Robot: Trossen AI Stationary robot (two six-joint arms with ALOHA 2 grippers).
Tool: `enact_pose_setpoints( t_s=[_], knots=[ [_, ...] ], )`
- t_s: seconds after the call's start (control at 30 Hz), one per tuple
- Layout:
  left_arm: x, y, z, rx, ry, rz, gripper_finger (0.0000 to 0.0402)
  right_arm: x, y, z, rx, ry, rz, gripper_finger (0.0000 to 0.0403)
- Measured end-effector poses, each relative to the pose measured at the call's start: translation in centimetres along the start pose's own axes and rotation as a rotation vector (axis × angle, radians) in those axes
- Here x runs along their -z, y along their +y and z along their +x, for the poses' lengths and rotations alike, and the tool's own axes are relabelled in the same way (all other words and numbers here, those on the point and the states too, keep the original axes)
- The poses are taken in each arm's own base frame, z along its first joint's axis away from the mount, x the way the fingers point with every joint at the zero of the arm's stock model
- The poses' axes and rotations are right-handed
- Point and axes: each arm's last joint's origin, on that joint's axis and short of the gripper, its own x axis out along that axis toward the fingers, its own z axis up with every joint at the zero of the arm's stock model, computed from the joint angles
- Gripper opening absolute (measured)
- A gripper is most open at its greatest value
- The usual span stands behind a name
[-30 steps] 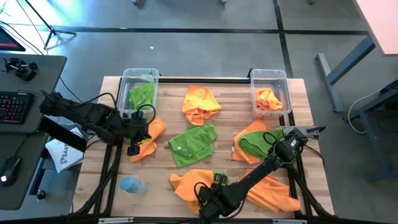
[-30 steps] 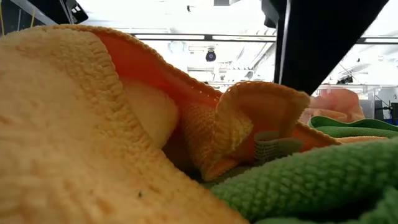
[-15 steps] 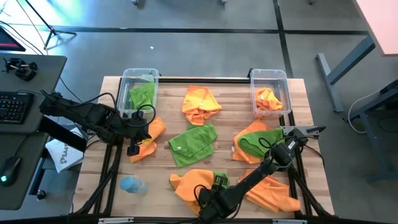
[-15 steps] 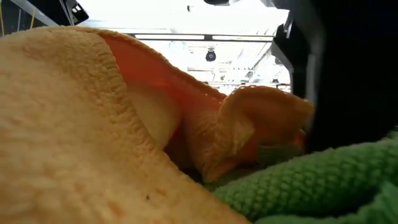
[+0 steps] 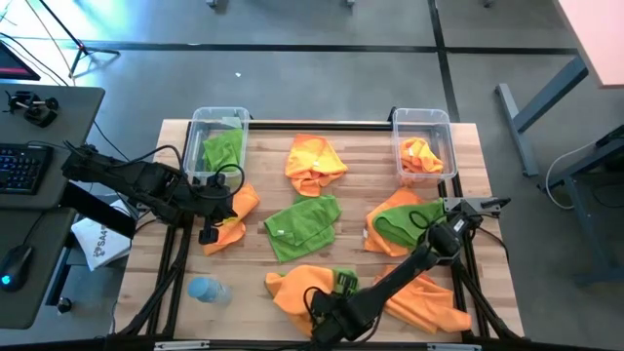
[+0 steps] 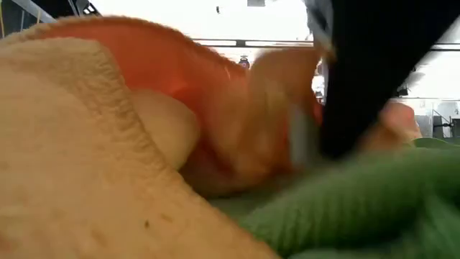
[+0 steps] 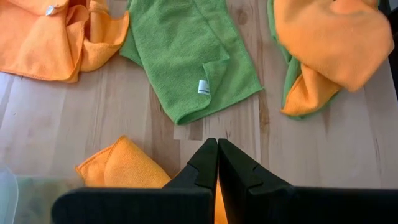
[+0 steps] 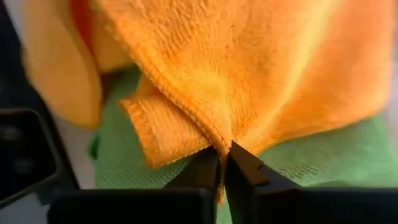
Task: Sort microfiber towel by color & place in baskets
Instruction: Put the orange microfiber towel into the right transparent bin
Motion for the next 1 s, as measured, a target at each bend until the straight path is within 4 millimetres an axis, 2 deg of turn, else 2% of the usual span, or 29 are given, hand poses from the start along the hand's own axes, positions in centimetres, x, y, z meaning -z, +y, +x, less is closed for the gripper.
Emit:
enact_pose_setpoints(
  t_s=[0.37, 0.47, 0.73, 0.87, 1.0],
  knots=[
    [0.0, 0.0, 0.0, 0.000, 0.000, -0.001, 0.0000, -1.8, -3.4, -10.0, 0.049, -0.349, 0.114, 0.0003],
    [0.0, 0.0, 0.0, 0.000, 0.000, -0.001, 0.0000, -2.1, -4.0, -11.2, 0.028, -0.358, 0.102, 0.0002],
    [0.0, 0.0, 0.0, 0.000, 0.000, -0.001, 0.0000, -2.4, -4.2, -11.3, 0.065, -0.394, 0.070, 0.0001],
    [0.0, 0.0, 0.0, 0.000, 0.000, -0.001, 0.0000, -2.6, -4.5, -12.1, 0.146, -0.526, 0.094, 0.0001],
    [0.0, 0.0, 0.0, 0.000, 0.000, -0.001, 0.0000, -2.4, -5.3, -14.6, 0.216, -0.692, 0.130, 0.0000]
  ],
)
